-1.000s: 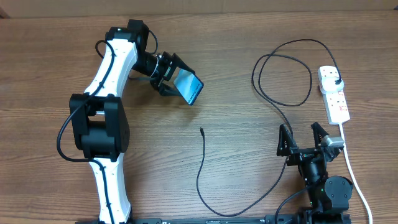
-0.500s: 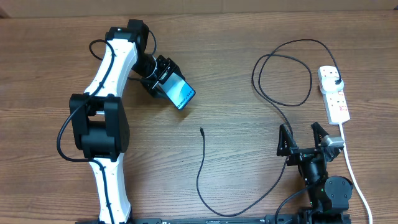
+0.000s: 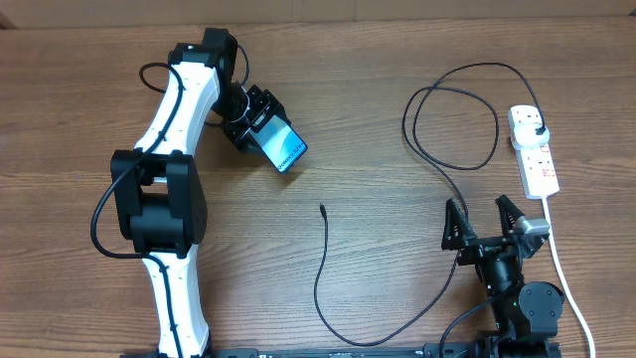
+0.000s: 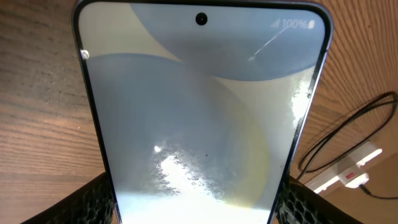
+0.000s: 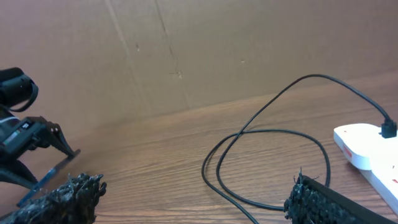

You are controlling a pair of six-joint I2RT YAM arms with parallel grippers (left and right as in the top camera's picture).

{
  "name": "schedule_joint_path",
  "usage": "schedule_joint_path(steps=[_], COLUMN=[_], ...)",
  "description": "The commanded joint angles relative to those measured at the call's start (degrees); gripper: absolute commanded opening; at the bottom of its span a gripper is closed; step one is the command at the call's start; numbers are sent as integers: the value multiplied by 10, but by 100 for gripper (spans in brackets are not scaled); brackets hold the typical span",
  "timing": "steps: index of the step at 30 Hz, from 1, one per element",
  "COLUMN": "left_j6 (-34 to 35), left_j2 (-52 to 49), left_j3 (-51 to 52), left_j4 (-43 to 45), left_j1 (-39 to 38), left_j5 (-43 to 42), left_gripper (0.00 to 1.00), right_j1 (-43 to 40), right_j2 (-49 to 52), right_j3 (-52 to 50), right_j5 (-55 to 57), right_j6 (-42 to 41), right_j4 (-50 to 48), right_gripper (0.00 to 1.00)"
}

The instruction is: Plug charger to phone and switch on socket

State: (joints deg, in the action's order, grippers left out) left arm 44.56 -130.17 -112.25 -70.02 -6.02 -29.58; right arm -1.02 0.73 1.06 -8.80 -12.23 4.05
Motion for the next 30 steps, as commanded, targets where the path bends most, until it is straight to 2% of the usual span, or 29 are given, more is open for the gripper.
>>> schedule_joint_path(steps=[1, 7, 13, 17, 23, 25, 28, 30], left_j6=[-42, -45, -45, -43, -43, -43, -41, -33], left_j2=[8, 10, 10, 10, 10, 10, 10, 10], left_j3=[-29, -51, -70, -72, -72, -72, -72, -72], left_j4=[2, -5, -20, -22, -22, -22, -22, -22], left_j1=[-4, -4, -4, -4, -4, -4, -4, -4], left_j5=[-20, -20, -19, -20, -20, -20, -20, -20], left_gripper=[4, 4, 4, 4, 4, 4, 4, 4], right_j1=[4, 3, 2, 2, 2, 2, 2, 2], right_j2=[-6, -5, 2, 44, 165, 232, 329, 407], right_j3=[-5, 21, 97, 157, 231, 264, 313, 343], right_j5=[-10, -63, -63, -63, -83, -110, -190, -282], right_j6=[-42, -73, -75, -76, -130, -170, -194, -195], right_j4=[-10, -1, 76, 112, 119, 115, 103, 64], right_gripper=[100, 100, 100, 100, 100, 100, 100, 100])
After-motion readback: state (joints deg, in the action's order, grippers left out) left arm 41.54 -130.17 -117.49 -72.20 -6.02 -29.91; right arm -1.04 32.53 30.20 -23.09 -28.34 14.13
